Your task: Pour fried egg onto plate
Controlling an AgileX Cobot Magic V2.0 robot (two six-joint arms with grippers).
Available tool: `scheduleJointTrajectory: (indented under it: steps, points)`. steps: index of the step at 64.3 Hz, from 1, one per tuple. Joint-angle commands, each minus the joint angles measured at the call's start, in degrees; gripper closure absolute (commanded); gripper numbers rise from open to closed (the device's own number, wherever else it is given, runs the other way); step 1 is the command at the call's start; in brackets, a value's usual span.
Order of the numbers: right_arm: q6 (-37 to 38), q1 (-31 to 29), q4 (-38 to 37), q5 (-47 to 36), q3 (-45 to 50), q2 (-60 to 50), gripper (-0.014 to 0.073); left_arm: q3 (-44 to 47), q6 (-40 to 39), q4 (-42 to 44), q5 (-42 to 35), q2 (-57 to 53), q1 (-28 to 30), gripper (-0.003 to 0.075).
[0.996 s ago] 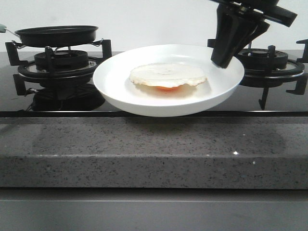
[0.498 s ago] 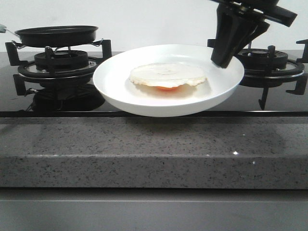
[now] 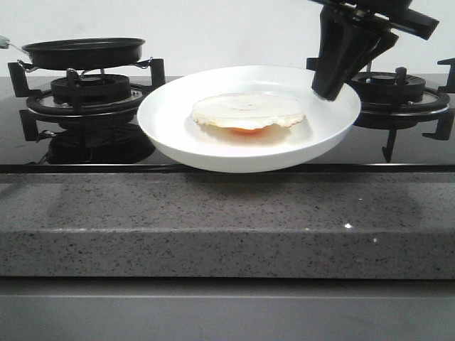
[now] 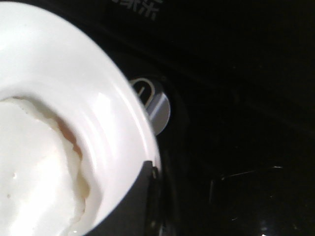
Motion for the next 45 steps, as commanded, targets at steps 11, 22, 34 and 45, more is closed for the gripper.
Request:
scheduleJointTrajectory:
  steps: [11,22,34,45]
  points:
    - [-0.29,0.1,0.93,-1.17,-1.27,-2.97,0.0652,0.71,-0.53,-0.45,-6.28,-2.45,-0.48,0.074]
    - [-0.29,0.1,1.2,-0.66,-1.27,-2.97,0.0652,0.71,-0.53,-0.45,-6.28,-2.45,-0.48,0.074]
    - [1.92,-0.21,1.38,0.2,-5.2,-1.03,0.0652,0.71,-0.53,-0.45,-6.28,-2.45,-0.48,0.0739]
    - [3.25,-1.49,1.38,3.96,-17.3,5.42,0.0652,0.71,-0.53,-0.45,-6.28,-2.45,-0.48,0.0739]
